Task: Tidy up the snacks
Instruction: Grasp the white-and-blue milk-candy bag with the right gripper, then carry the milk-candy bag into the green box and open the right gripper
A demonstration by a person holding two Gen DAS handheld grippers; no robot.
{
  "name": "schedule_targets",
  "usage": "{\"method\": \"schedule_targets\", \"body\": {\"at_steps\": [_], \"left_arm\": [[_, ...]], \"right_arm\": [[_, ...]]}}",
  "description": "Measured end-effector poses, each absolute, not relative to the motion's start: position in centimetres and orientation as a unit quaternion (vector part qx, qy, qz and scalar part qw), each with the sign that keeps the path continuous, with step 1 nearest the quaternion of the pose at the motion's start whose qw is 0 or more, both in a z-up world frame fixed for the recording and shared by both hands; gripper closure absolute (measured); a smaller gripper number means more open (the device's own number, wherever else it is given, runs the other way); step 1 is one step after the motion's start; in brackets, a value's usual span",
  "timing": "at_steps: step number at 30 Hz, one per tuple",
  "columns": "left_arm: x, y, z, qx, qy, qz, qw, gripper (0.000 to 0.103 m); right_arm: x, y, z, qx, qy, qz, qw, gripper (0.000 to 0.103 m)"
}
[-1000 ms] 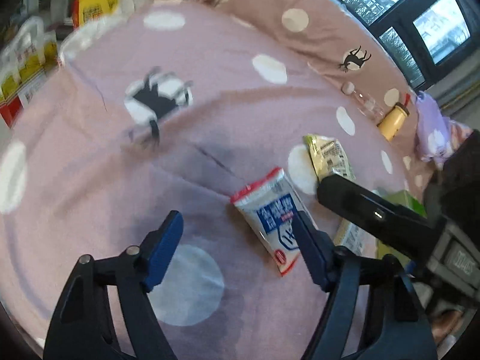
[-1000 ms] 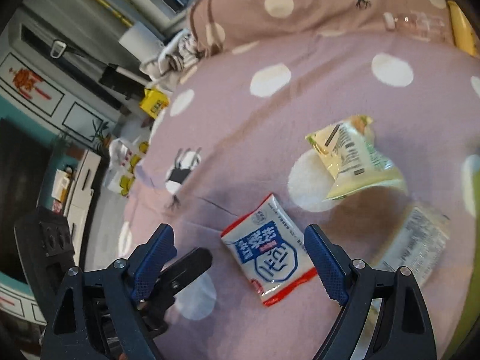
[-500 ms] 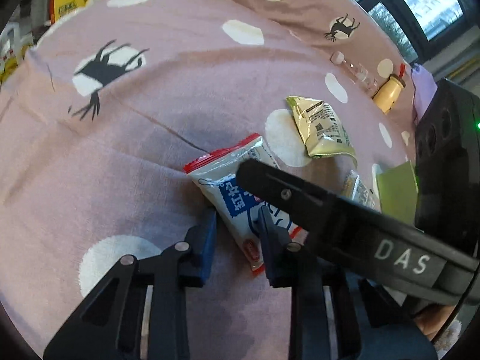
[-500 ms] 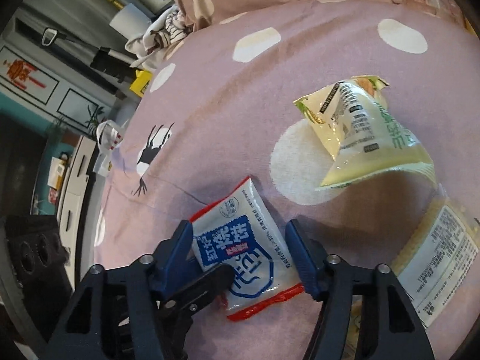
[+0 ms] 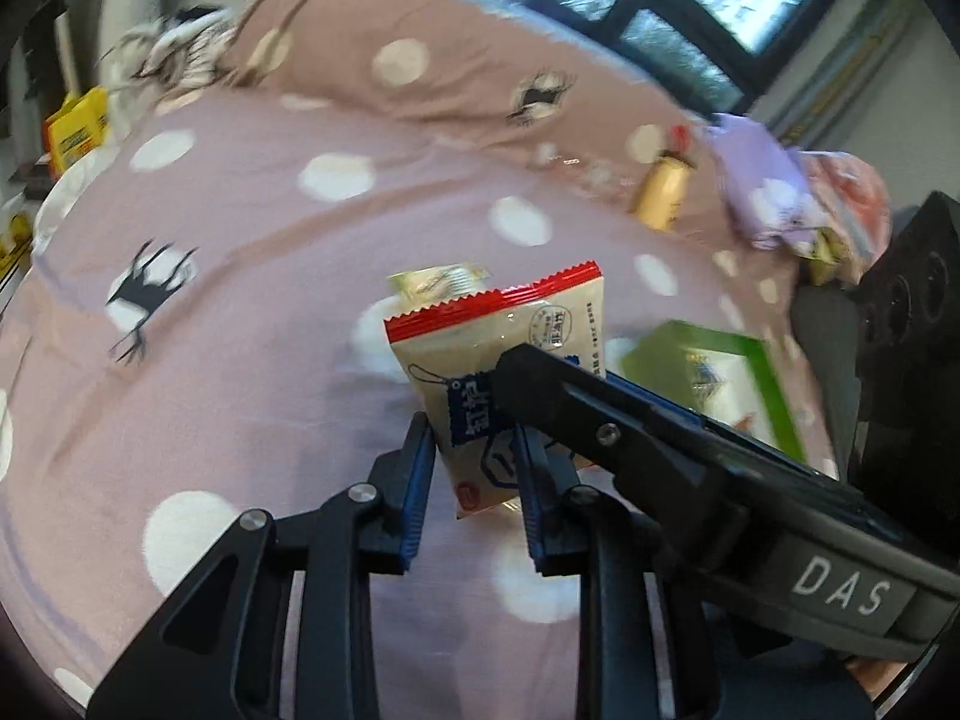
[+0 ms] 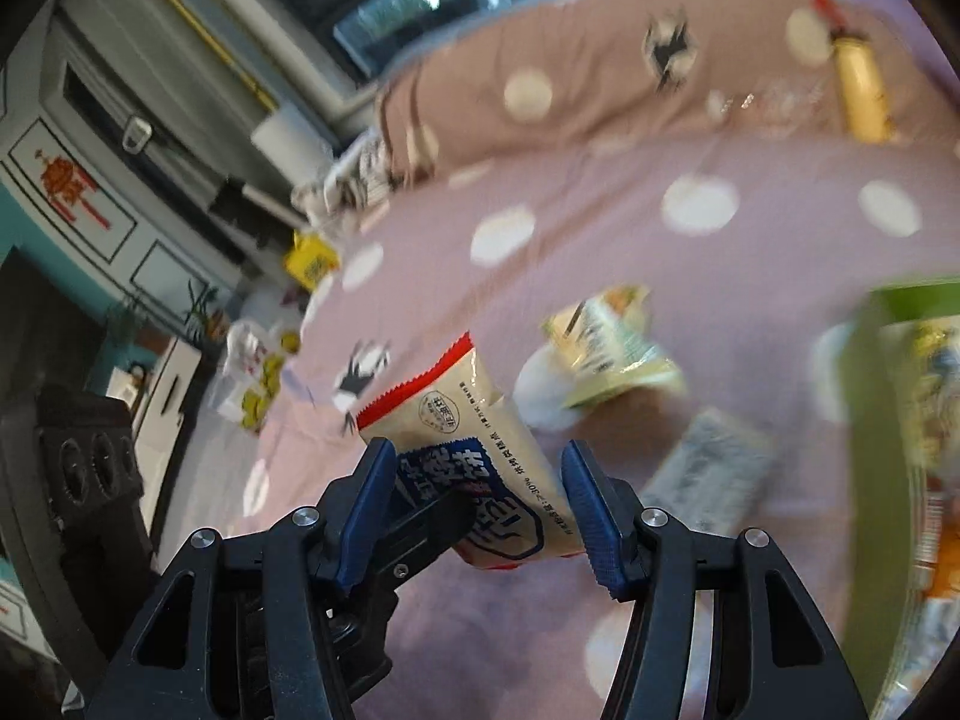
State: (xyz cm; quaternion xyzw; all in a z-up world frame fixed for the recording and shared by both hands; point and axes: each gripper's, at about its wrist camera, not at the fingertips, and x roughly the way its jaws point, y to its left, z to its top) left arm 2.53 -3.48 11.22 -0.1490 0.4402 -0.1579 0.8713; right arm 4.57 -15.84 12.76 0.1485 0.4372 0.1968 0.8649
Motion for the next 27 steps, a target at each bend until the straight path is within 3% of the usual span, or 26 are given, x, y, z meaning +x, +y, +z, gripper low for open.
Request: {"method": "schedule_targets", "body": {"at_steps": [14, 27], "left_arm": [[0.7, -17.6, 15.4, -0.038, 0.402, -0.286, 0.869, 0.079], [1.6, -27.4, 12.3, 0.034, 0.415, -0.331, 0.847, 0.078]], "right_arm": [[-1.3, -28.7, 16.4, 0.216, 0.356, 0.082, 0.905, 0.042], [-2.1, -38.7, 12.2, 0.311, 0.370, -0.007, 0.875, 0.042]]}}
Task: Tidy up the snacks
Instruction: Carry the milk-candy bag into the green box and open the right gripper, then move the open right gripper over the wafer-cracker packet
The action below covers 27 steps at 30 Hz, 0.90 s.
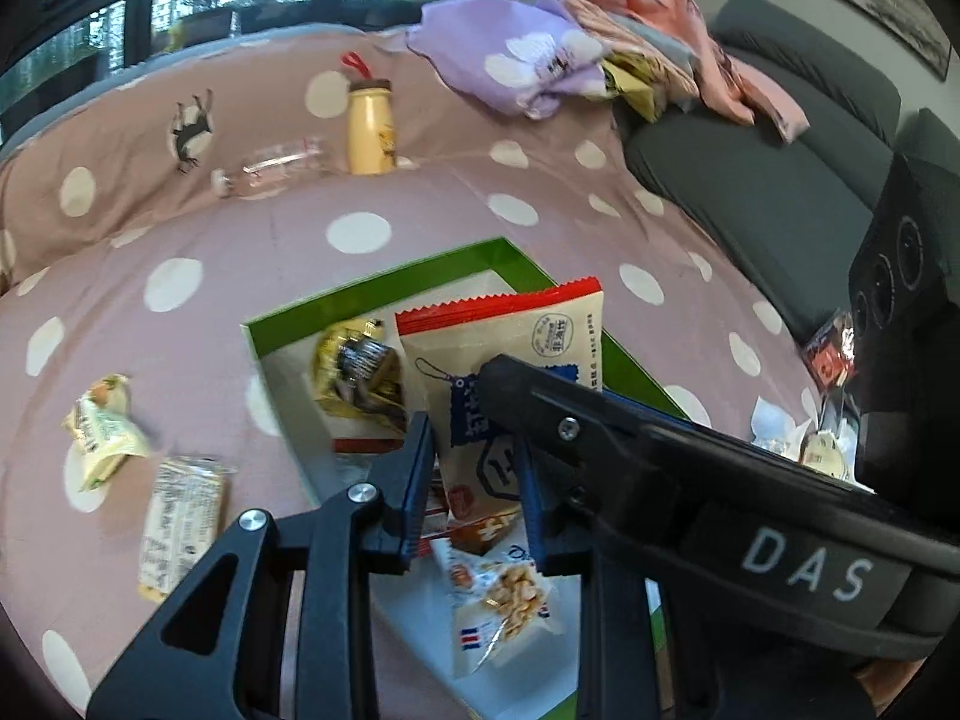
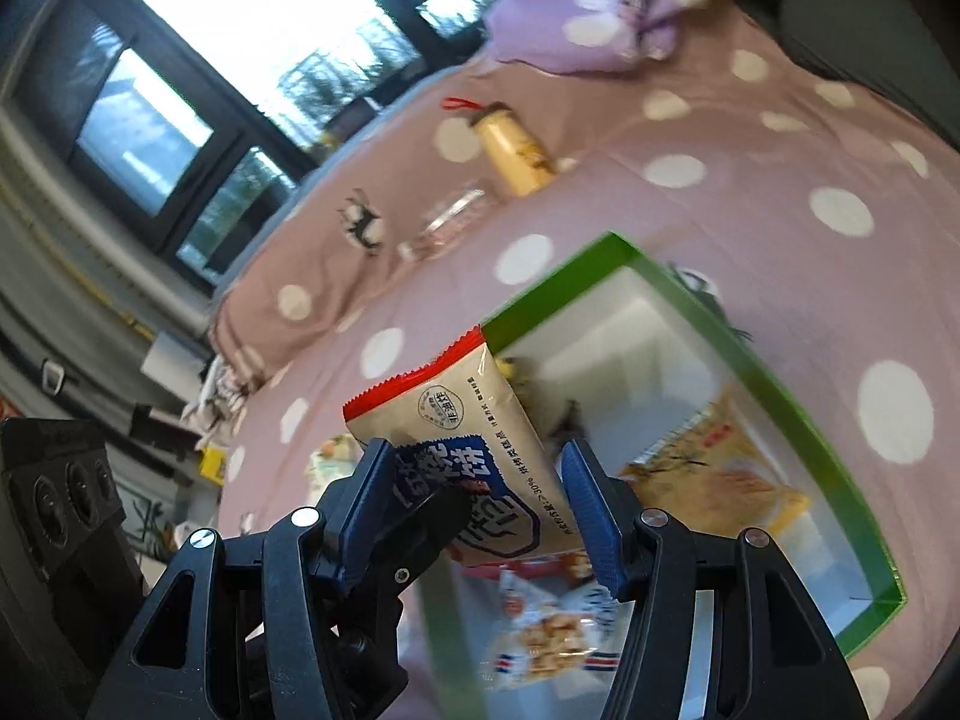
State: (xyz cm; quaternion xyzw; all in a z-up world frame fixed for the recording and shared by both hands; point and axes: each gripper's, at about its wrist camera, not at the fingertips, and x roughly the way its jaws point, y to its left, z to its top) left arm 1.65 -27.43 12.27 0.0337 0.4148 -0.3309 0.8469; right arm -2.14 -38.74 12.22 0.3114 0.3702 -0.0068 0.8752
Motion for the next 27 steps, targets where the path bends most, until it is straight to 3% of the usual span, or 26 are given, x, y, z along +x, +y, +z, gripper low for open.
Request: {"method": "schedule_targets", "body": {"at_steps": [13, 15, 18, 20, 23, 27], "left_arm": [[2.3, -28.6, 9.1, 0.033, 0.460, -0.342, 0.819, 0.075], [2.1, -28.1, 9.5, 0.034, 0.456, -0.342, 0.821, 0.063], [2.0, -26.9, 10.5, 0.031, 0.447, -0.336, 0.828, 0.046], [2.0, -25.5, 11.3, 0.027, 0.437, -0.327, 0.838, 0.044], [2.2, -22.8, 12.5, 0.024, 0.424, -0.304, 0.853, 0.031], [2.0, -18.3, 13.0, 0.031, 0.403, -0.264, 0.876, 0.029]], "right_arm": [[-1.1, -39.4, 9.7, 0.294, 0.419, -0.068, 0.856, 0.042], [-1.2, -39.1, 10.1, 0.292, 0.415, -0.065, 0.859, 0.042], [-1.7, -38.7, 11.1, 0.296, 0.397, -0.052, 0.867, 0.031], [-2.2, -38.0, 12.1, 0.297, 0.381, -0.035, 0.875, 0.029], [-2.6, -36.6, 13.2, 0.309, 0.365, 0.008, 0.878, 0.027], [-2.4, -33.3, 14.0, 0.321, 0.362, 0.062, 0.873, 0.027]]}}
